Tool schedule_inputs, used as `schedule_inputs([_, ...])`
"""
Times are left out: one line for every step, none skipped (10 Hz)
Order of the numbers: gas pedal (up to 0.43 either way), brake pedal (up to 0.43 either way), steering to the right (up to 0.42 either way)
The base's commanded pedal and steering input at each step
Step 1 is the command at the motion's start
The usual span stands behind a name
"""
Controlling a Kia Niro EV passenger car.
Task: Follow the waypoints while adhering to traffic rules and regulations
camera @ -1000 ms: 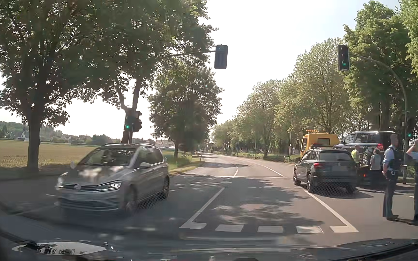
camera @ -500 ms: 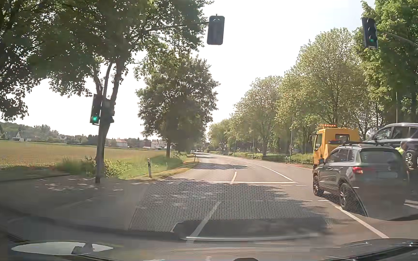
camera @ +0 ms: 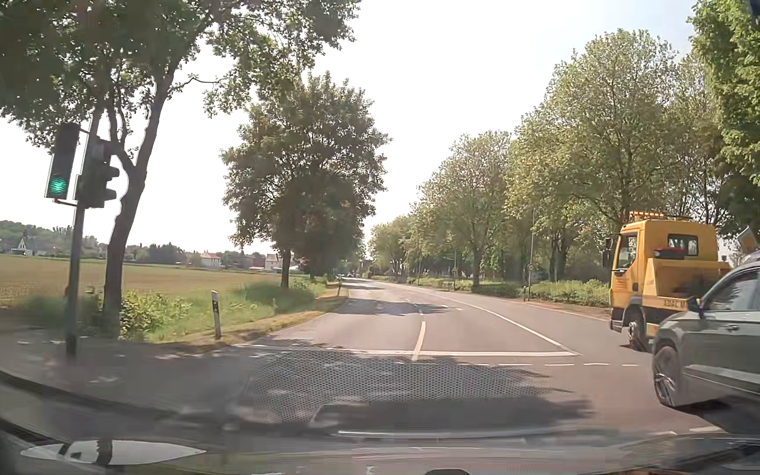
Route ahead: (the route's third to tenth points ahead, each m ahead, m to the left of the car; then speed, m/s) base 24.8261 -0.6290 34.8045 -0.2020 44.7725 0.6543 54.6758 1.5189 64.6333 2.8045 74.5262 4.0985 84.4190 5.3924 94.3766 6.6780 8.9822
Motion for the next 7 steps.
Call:
schedule_inputs([0.390, 0.000, 0.033])
schedule_inputs([0.390, 0.000, 0.037])
schedule_inputs([0.398, 0.000, 0.040])
schedule_inputs([0.398, 0.000, 0.044])
schedule_inputs([0.398, 0.000, 0.050])
schedule_inputs([0.398, 0.000, 0.053])
schedule_inputs([0.398, 0.000, 0.055])
